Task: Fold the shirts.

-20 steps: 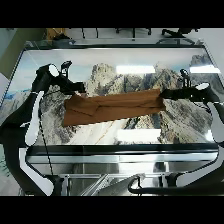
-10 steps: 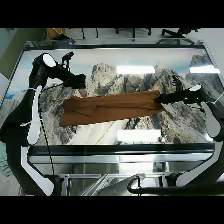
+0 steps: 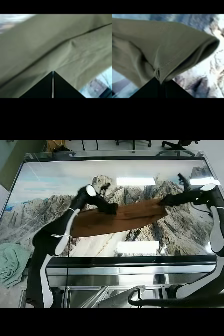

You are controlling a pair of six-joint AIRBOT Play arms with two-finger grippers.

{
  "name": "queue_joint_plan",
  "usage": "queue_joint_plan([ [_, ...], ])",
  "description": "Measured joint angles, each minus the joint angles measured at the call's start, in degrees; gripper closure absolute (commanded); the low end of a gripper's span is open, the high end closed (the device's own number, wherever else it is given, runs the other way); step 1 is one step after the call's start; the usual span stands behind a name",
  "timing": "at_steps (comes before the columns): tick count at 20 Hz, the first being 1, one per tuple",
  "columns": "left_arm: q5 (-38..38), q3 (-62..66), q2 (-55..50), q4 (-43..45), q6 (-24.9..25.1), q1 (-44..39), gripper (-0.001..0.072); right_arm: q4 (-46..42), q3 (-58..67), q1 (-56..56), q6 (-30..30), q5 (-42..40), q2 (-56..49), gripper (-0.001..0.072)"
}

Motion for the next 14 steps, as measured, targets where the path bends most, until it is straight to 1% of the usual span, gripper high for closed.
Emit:
queue_joint_plan([
  [4, 6.19, 1.14, -4.59, -4.83, 0.11, -6.19, 0.0685, 0.48, 7.19, -0.31, 5.38, 7.98, 4.55, 0.0699],
  [8, 8.35, 3.3, -5.64, -9.29, 0.17, -8.98, 0.0685, 0.5, 9.81, -0.42, 8.02, 11.06, 9.18, 0.0699],
  [10, 7.65, 3.74, -3.32, -11.67, 0.7, -7.98, 0.0685, 0.57, 10.16, -0.35, 8.87, 12.04, 10.19, 0.07],
  [12, 4.0, 3.93, 1.01, -14.86, 2.45, -5.18, 0.0685, 0.52, 10.34, 0.37, 9.73, 12.44, 10.58, 0.0699],
  [14, 0.09, 4.09, 7.43, -18.23, 3.98, -0.17, 0.0685, 1.62, 10.34, 2.47, 10.16, 12.81, 10.6, 0.0699],
])
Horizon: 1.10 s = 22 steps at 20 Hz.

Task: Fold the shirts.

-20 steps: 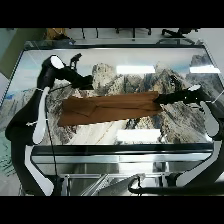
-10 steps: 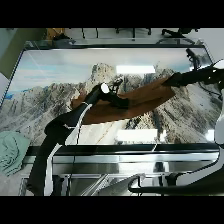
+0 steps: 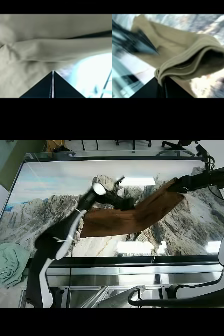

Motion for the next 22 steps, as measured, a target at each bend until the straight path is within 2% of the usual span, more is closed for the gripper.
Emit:
queue_joint_plan([
  [5, -7.3, 0.09, 19.21, -6.58, 1.66, 16.13, 0.0685, 4.46, -2.4, 14.1, 0.48, -8.48, -1.18, 0.0698],
  [9, -9.51, -2.54, 31.76, -8.39, 2.25, 26.88, 0.0685, 5.49, -6.27, 32.87, -1.66, -24.74, -7.54, 0.0686],
  [10, -9.77, -3.87, 34.12, -8.46, 2.62, 28.85, 0.0685, 5.95, -6.82, 37.64, -3.15, -29.55, -9.99, 0.054],
  [11, -9.92, -5.68, 36.63, -8.52, 3.19, 30.67, 0.0685, 6.82, -7.28, 43.15, -5.68, -35.54, -13.03, 0.0249],
  [12, -10.1, -7.48, 38.73, -8.76, 3.72, 31.87, 0.0685, 7.63, -7.52, 47.54, -8.09, -40.35, -15.63, 0.0156],
  [14, -10.03, -11.52, 42.23, -8.94, 5.03, 33.59, 0.0685, 8.57, -7.85, 53.96, -11.87, -46.27, -19.34, 0.0157],
  [16, -9.42, -14.86, 44.54, -8.92, 6.19, 34.45, 0.0685, 8.83, -7.93, 55.3, -13.55, -48.15, -19.89, 0.0158],
  [18, -8.96, -16.79, 45.81, -9.01, 7.08, 34.84, 0.0685, 8.5, -7.98, 53.02, -13.6, -46.53, -18.03, 0.0158],
  [21, -8.48, -18.16, 46.64, -9.46, 7.63, 35.17, 0.0685, 4.87, -8.0, 43.5, -9.9, -41.77, -13.14, 0.0153],
  [22, -8.5, -18.36, 46.8, -9.57, 7.8, 35.19, 0.0685, 3.08, -8.0, 39.71, -7.96, -39.54, -11.65, 0.0075],
])
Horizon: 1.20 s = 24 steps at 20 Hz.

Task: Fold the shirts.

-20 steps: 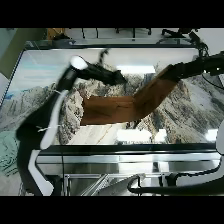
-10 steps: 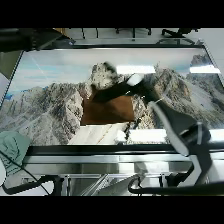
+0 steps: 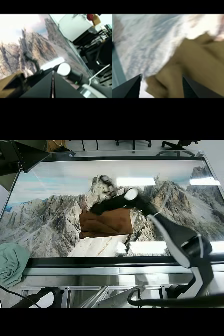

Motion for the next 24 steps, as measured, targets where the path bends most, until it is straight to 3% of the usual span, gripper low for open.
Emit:
queue_joint_plan([
  [4, -0.61, -0.42, 0.24, -0.39, 0.24, 0.07, 0.0685, -7.26, -1.16, -16.35, 8.52, 11.43, 2.84, 0.0057],
  [7, -0.85, -0.5, 0.28, -0.39, 0.42, 0.09, 0.0685, -9.22, -5.18, -22.82, 10.82, 17.55, 2.12, 0.0057],
  [11, -1.03, -0.52, 0.28, -0.39, 0.42, 0.09, 0.0685, -9.49, -9.29, -23.82, 10.49, 20.52, -1.36, 0.0057],
  [17, -1.09, -0.52, 0.28, -0.39, 0.74, 0.09, 0.0685, -6.49, -10.45, -18.71, 8.37, 18.36, -6.32, 0.0076],
  [18, -1.09, -0.52, 0.31, -0.39, 0.85, 0.09, 0.0685, -5.68, -10.54, -17.9, 7.82, 17.75, -7.02, 0.0168],
  [20, -1.27, -0.52, 0.31, -0.33, 0.87, 0.09, 0.0685, -4.17, -10.71, -16.92, 6.32, 16.24, -8.09, 0.0653],
  [21, -1.33, -0.52, 0.31, -0.26, 0.87, 0.09, 0.0685, -3.58, -10.73, -16.65, 5.14, 15.98, -8.46, 0.0697],
  [24, -1.7, -0.55, 0.31, -0.04, 0.94, 0.09, 0.0685, 1.05, -8.59, -16.81, 2.43, 16.52, -7.28, 0.0698],
])
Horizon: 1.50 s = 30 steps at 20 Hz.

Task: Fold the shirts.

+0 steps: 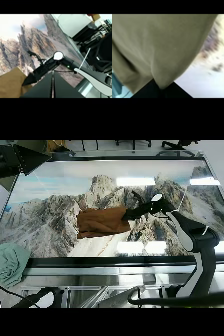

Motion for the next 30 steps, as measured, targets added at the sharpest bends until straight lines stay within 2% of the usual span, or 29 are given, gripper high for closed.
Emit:
queue_joint_plan([
  [4, -0.22, 0.0, 0.0, 0.02, 0.35, 0.0, 0.0685, 2.58, 6.95, -5.35, -0.42, 0.59, 4.79, 0.0698],
  [9, -0.26, 0.0, 0.0, 0.0, 1.18, 0.0, 0.0685, 2.95, 13.53, -21.2, 5.46, 1.2, 12.2, 0.0699],
  [15, -0.33, 0.0, 0.0, -0.11, 2.64, 0.0, 0.0685, -6.56, 13.94, -43.21, 15.02, 2.58, 18.64, 0.07],
  [18, -0.37, 0.0, 0.0, -0.11, 3.41, 0.0, 0.0685, -14.25, 8.57, -50.86, 18.67, 5.25, 20.98, 0.07],
  [21, -1.07, 0.0, 0.0, -0.07, 3.67, 0.0, 0.0685, -22.75, -2.4, -57.09, 21.53, 5.86, 24.22, 0.07],
  [26, -2.95, 0.0, -0.04, 0.02, 3.87, 0.0, 0.0685, -31.91, -22.67, -67.56, 25.46, 2.34, 29.53, 0.0686],
  [27, -3.04, 0.0, -0.15, 0.02, 4.0, 0.0, 0.0685, -32.72, -25.64, -69.09, 25.73, 1.75, 29.94, 0.0543],
  [28, -3.3, 0.0, -0.35, 0.02, 4.0, 0.0, 0.0685, -33.35, -28.41, -70.47, 26.05, 0.87, 30.16, 0.0261],
  [29, -3.43, 0.0, -0.61, 0.0, 4.0, 0.0, 0.0684, -33.88, -30.42, -71.38, 26.12, 0.28, 30.16, 0.006],
  [30, -3.54, 0.0, -1.01, -0.04, 4.0, 0.0, 0.0684, -34.12, -31.95, -72.06, 26.23, -0.15, 30.08, 0.0071],
])
